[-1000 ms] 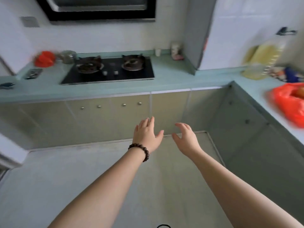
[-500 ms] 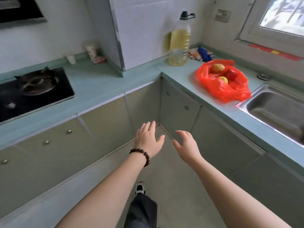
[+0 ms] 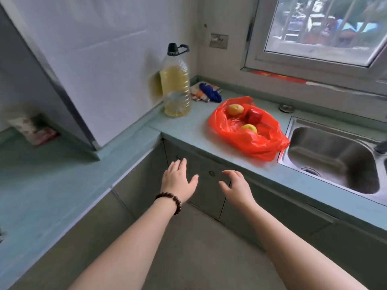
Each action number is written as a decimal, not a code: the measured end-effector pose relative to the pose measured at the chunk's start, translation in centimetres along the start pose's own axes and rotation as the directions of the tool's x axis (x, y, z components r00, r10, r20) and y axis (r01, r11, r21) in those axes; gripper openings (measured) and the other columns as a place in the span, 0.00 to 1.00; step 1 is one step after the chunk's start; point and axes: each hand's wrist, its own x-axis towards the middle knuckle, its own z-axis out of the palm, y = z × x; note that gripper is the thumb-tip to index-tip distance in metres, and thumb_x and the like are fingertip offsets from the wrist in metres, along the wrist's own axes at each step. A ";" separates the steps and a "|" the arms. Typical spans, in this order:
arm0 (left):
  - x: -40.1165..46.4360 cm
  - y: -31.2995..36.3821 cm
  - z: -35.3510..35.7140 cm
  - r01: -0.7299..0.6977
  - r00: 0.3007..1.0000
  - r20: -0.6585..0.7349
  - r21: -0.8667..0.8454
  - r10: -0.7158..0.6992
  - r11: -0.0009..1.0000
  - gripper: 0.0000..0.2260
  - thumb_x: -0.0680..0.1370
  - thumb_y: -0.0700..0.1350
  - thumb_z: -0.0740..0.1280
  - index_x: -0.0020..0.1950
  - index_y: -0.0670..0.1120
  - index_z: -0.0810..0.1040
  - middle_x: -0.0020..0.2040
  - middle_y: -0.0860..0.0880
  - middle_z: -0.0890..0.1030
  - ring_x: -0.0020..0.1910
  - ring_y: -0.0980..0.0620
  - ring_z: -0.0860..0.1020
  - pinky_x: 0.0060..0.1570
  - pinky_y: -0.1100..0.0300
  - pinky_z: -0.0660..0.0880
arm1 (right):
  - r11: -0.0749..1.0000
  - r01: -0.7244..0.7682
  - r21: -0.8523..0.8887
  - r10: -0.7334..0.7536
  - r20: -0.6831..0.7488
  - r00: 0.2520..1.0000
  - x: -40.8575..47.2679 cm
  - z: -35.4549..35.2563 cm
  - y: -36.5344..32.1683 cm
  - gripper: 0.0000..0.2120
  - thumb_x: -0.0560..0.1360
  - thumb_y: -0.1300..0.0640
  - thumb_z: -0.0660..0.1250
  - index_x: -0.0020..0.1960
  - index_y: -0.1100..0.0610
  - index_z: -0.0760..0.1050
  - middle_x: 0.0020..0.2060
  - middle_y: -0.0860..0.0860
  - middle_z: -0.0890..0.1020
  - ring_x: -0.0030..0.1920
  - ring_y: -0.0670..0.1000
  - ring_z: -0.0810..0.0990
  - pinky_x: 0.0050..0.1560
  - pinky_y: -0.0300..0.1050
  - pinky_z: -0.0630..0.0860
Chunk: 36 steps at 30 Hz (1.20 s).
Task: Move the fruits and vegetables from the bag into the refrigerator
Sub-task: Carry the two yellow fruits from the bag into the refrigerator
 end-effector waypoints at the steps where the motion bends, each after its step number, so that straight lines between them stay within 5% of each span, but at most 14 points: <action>1: 1.5 0.2 -0.1 -0.022 1.000 0.009 -0.004 0.022 1.000 0.31 0.78 0.57 0.58 0.76 0.45 0.54 0.77 0.46 0.58 0.76 0.48 0.53 0.74 0.52 0.53 | 1.000 -0.019 -0.001 0.019 -0.011 1.000 1.0 0.0 0.1 0.17 0.76 0.53 0.63 0.65 0.52 0.70 0.65 0.49 0.70 0.59 0.49 0.73 0.53 0.37 0.65; 12: 14.0 3.9 5.4 -0.214 0.956 0.206 -0.004 0.210 0.977 0.32 0.78 0.58 0.57 0.76 0.45 0.53 0.76 0.46 0.58 0.76 0.48 0.54 0.74 0.50 0.54 | 0.986 -0.159 0.053 0.167 -0.204 0.965 11.6 -3.3 4.2 0.17 0.76 0.57 0.64 0.65 0.56 0.71 0.65 0.52 0.70 0.65 0.51 0.69 0.60 0.36 0.60; 20: 26.1 7.4 8.2 -0.272 0.938 0.222 -0.003 0.266 0.962 0.32 0.78 0.58 0.58 0.77 0.46 0.53 0.77 0.46 0.57 0.76 0.48 0.52 0.74 0.50 0.53 | 0.976 -0.189 0.112 0.219 -0.409 0.886 24.0 -5.9 6.9 0.19 0.75 0.56 0.64 0.65 0.57 0.71 0.64 0.54 0.68 0.64 0.54 0.69 0.62 0.45 0.67; 25: 32.4 10.0 9.2 -0.301 0.940 0.167 0.005 0.296 0.954 0.29 0.78 0.55 0.60 0.76 0.45 0.57 0.75 0.46 0.62 0.75 0.48 0.56 0.74 0.52 0.54 | 0.960 -0.279 0.009 0.262 -0.375 0.889 29.6 -5.4 7.6 0.26 0.74 0.50 0.65 0.69 0.54 0.65 0.70 0.57 0.62 0.69 0.59 0.62 0.68 0.53 0.63; 30: 36.5 11.3 10.1 -0.358 0.925 0.139 -0.004 0.355 0.934 0.28 0.78 0.56 0.59 0.74 0.44 0.61 0.73 0.45 0.65 0.74 0.48 0.59 0.73 0.52 0.57 | 0.932 -0.363 0.012 0.350 -0.289 0.891 32.2 -3.7 8.4 0.32 0.70 0.44 0.69 0.70 0.51 0.63 0.70 0.57 0.62 0.67 0.60 0.65 0.66 0.53 0.67; 36: 40.8 12.0 11.1 -0.396 0.908 0.142 -0.010 0.394 0.918 0.29 0.77 0.56 0.61 0.74 0.45 0.60 0.75 0.44 0.62 0.75 0.48 0.57 0.73 0.51 0.56 | 0.901 -0.432 0.035 0.425 -0.264 0.866 33.8 -2.4 9.7 0.37 0.66 0.47 0.73 0.71 0.46 0.59 0.68 0.54 0.63 0.65 0.58 0.67 0.63 0.52 0.70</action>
